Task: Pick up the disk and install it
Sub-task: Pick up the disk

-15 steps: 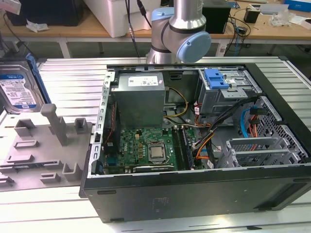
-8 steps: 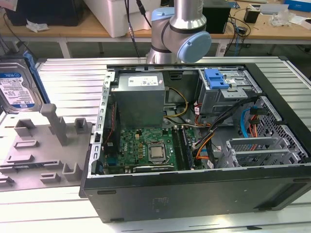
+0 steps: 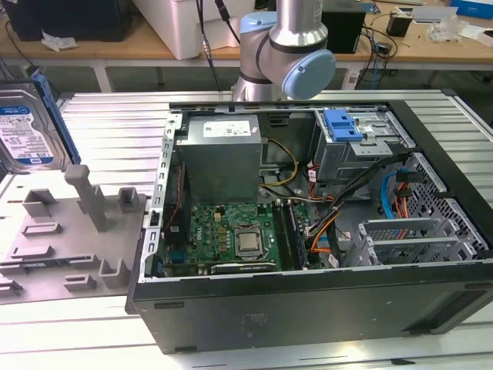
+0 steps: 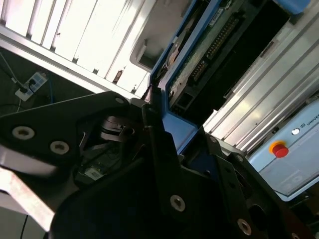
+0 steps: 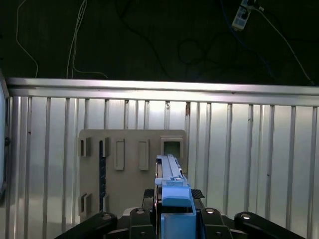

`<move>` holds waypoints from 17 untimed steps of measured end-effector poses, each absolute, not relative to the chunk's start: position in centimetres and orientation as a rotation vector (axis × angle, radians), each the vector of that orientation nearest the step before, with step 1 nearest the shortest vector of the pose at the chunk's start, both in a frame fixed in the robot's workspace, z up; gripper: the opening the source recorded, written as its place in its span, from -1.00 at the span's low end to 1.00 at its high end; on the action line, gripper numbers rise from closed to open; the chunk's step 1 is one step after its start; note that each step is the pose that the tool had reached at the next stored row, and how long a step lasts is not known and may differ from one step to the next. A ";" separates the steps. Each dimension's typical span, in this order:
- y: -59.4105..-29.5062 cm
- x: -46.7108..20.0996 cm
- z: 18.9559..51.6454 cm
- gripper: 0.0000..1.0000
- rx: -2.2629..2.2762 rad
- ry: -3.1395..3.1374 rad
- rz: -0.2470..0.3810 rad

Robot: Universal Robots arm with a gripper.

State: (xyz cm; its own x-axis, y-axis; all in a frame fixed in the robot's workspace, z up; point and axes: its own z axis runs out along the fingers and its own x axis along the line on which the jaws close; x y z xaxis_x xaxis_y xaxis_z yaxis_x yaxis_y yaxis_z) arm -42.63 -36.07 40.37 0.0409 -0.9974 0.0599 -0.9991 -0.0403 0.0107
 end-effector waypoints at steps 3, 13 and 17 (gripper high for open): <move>-36.2 -42.6 40.8 -0.26 2.239 -2.149 0.042; -36.7 -42.1 42.5 -0.26 2.261 -2.169 0.000; -36.9 -41.9 43.4 -0.26 2.270 -2.176 -0.018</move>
